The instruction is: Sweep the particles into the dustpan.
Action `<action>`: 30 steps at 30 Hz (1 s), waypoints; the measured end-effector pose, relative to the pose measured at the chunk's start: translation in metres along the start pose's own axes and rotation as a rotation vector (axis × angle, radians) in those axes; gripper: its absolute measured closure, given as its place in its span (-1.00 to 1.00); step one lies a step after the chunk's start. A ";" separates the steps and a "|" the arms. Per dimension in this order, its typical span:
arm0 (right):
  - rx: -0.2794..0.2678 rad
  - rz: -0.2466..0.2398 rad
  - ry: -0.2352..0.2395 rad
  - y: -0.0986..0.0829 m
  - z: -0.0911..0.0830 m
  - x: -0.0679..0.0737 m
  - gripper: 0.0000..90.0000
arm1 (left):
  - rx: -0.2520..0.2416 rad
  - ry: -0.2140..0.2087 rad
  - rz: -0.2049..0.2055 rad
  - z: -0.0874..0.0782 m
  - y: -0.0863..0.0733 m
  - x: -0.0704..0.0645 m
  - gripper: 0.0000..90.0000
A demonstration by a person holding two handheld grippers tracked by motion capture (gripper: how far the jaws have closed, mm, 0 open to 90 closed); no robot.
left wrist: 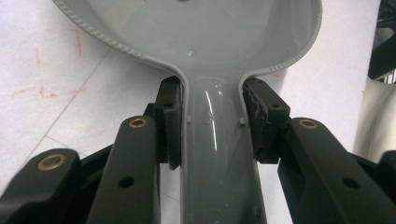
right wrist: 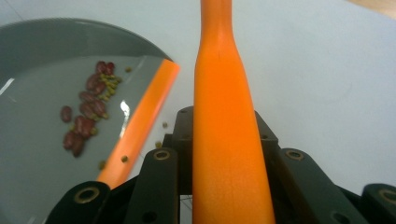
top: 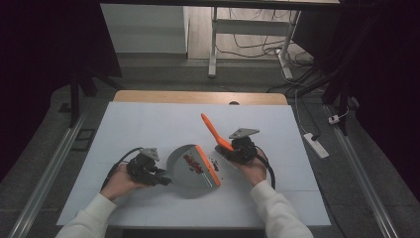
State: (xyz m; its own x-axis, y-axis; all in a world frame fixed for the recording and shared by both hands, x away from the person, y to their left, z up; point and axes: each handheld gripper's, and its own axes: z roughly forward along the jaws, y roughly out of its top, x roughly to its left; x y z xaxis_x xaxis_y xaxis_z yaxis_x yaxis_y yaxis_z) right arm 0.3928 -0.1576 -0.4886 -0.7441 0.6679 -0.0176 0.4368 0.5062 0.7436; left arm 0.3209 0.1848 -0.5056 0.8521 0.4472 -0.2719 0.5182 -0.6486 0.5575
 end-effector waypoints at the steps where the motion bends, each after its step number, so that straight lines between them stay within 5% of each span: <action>1: 0.003 0.006 -0.003 -0.002 -0.001 0.000 0.57 | -0.003 -0.005 -0.002 0.000 -0.001 -0.001 0.36; 10: 0.024 0.044 -0.013 -0.014 0.003 0.001 0.57 | 0.008 -0.004 0.002 0.002 -0.001 -0.006 0.36; 13: 0.013 0.053 0.028 -0.015 0.006 0.007 0.57 | 0.013 -0.004 0.005 0.004 0.000 -0.007 0.36; 21: 0.001 0.024 0.045 -0.015 0.008 0.029 0.57 | 0.009 -0.001 0.002 0.005 0.000 -0.009 0.36; 28: -0.019 0.063 0.117 -0.012 0.010 0.043 0.57 | 0.012 0.000 0.003 0.006 0.000 -0.008 0.36; 30: -0.038 0.079 0.169 -0.009 0.009 0.048 0.57 | 0.014 -0.002 0.004 0.006 0.000 -0.008 0.36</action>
State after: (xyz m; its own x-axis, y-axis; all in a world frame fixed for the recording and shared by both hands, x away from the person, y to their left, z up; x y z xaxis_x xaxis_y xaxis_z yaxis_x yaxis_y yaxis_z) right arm 0.3575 -0.1248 -0.5022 -0.7839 0.6019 0.1526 0.4805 0.4324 0.7630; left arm 0.3143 0.1775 -0.5083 0.8546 0.4431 -0.2710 0.5154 -0.6593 0.5474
